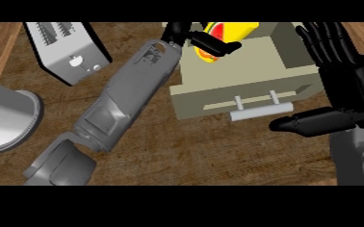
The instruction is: Pick up the cup, place it into the drawer and close the drawer
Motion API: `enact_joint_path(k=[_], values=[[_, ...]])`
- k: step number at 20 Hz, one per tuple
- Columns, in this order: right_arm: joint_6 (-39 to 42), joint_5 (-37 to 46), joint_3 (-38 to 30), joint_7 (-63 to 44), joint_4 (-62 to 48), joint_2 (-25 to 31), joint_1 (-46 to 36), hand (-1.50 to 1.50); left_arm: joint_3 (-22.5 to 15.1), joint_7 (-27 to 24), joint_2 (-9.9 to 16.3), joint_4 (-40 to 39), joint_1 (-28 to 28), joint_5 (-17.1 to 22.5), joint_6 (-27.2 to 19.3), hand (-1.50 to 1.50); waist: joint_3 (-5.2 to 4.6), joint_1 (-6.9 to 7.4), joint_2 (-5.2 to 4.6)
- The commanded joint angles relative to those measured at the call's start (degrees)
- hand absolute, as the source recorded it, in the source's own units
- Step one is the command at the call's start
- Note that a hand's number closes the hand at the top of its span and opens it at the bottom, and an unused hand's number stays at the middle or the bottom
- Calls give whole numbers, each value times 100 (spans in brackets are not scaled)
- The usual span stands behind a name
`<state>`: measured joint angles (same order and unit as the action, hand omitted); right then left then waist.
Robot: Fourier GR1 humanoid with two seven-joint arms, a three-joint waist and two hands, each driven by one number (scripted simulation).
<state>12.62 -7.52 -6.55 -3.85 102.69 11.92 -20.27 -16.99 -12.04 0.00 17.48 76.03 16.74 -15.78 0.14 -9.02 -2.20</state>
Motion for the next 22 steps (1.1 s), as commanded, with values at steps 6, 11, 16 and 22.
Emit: enact_joint_path(k=[6, 11, 16, 22], values=[[402, -388, 316, -23, -162, -136, -325, -150, -228, -383, 0, 267, -321, 707, -1, -150, -4, -300, -75], [1215, -996, 796, -131, -57, -133, -399, 150, -3, -928, 0, 583, -467, 1316, 343, -150, -16, -269, -59], [2122, -1196, 1286, -640, -107, 418, -277, 150, 171, -1319, 0, 681, -267, 1738, -17, -150, -17, -103, 28], [2432, 58, 1827, -793, -186, 965, -18, -150, 31, -1658, 0, 629, -394, 2069, -345, -150, -10, 213, 74]])
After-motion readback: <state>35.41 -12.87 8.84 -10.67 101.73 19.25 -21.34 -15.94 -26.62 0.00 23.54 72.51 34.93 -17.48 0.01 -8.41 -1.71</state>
